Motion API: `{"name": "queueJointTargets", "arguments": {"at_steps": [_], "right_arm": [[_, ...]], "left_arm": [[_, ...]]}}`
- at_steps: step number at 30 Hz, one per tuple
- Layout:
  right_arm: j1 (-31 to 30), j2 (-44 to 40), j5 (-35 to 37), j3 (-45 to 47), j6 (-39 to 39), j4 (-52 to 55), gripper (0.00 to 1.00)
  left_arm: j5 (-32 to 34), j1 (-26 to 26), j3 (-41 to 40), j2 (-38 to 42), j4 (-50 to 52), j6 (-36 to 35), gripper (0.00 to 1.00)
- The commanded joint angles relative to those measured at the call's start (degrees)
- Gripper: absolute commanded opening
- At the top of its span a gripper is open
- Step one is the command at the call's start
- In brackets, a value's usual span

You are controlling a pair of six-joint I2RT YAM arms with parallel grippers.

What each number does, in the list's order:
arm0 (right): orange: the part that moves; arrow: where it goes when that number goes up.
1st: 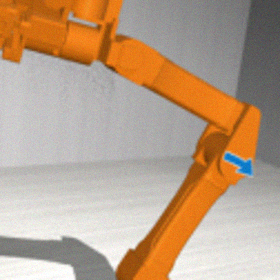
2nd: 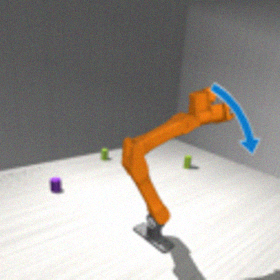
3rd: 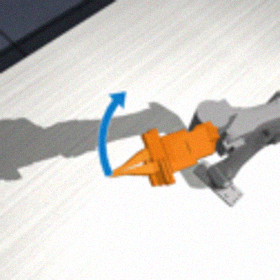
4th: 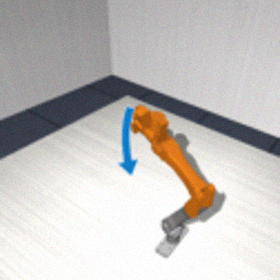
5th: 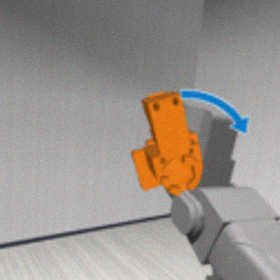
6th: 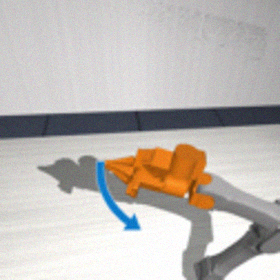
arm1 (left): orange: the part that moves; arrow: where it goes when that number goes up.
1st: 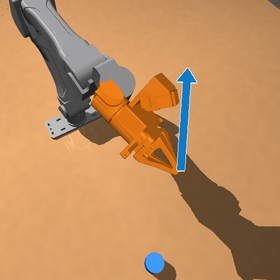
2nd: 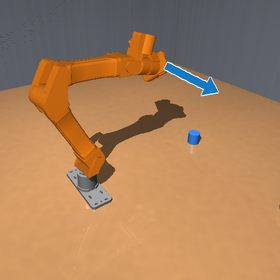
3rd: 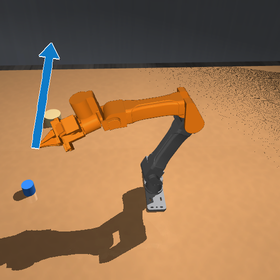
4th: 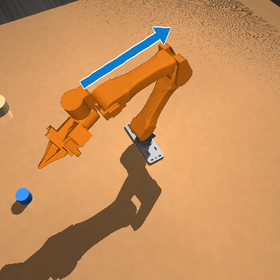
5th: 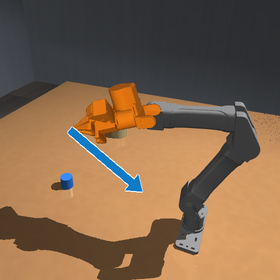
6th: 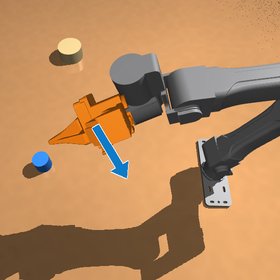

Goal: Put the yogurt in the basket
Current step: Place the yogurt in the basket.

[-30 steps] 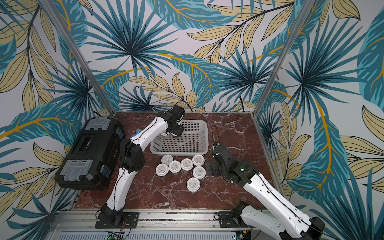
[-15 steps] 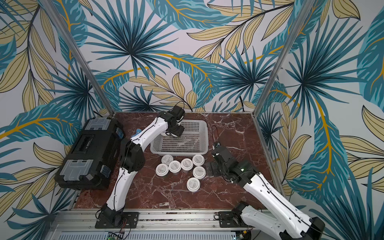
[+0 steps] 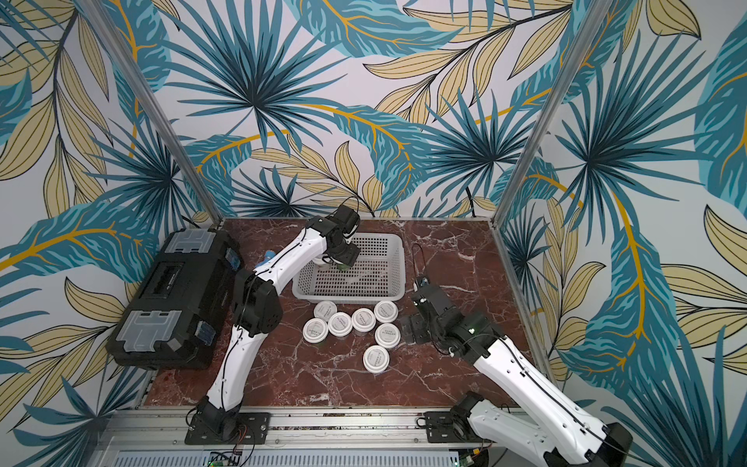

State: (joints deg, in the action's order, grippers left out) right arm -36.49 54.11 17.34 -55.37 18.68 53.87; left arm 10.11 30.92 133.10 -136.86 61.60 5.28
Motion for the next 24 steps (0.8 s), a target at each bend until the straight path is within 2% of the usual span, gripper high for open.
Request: {"name": "queueJointTargets", "arguments": {"at_steps": [1,5,11,15,17,20,22,24], "right_arm": [[-0.3,-0.5,0.7,1.0,0.7,-0.1,0.99],[-0.4,-0.3,0.7,1.0,0.7,-0.1,1.0],[-0.4,-0.2,0.9,1.0,0.7,-0.1,0.99],[-0.3,-0.2,1.5,0.9,0.6,-0.1,1.0],[-0.3,0.1,1.7,0.8,0.4,0.0,1.0],[-0.3,0.6,1.7,0.7,0.4,-0.1,1.0],[-0.3,0.9,1.6,0.7,0.4,-0.1,1.0],[-0.3,1.2,1.4,0.7,0.4,-0.1,1.0]], "left_arm": [[1.4,0.2,-1.4,2.3,-3.0,-1.4,0.83],[3.4,1.6,-3.9,5.0,-6.8,-3.0,0.82],[4.8,3.4,-5.4,8.5,-5.8,-3.4,0.72],[3.0,4.1,-8.1,11.5,-2.9,-1.9,0.6],[0.8,4.1,-11.8,13.7,-3.1,-1.3,0.58],[-0.9,4.1,-15.3,15.3,-3.2,-1.2,0.46],[-2.2,4.0,-16.1,15.2,-3.2,-1.1,0.41],[-3.6,3.7,-16.0,14.7,-3.4,-0.9,0.4]]}}
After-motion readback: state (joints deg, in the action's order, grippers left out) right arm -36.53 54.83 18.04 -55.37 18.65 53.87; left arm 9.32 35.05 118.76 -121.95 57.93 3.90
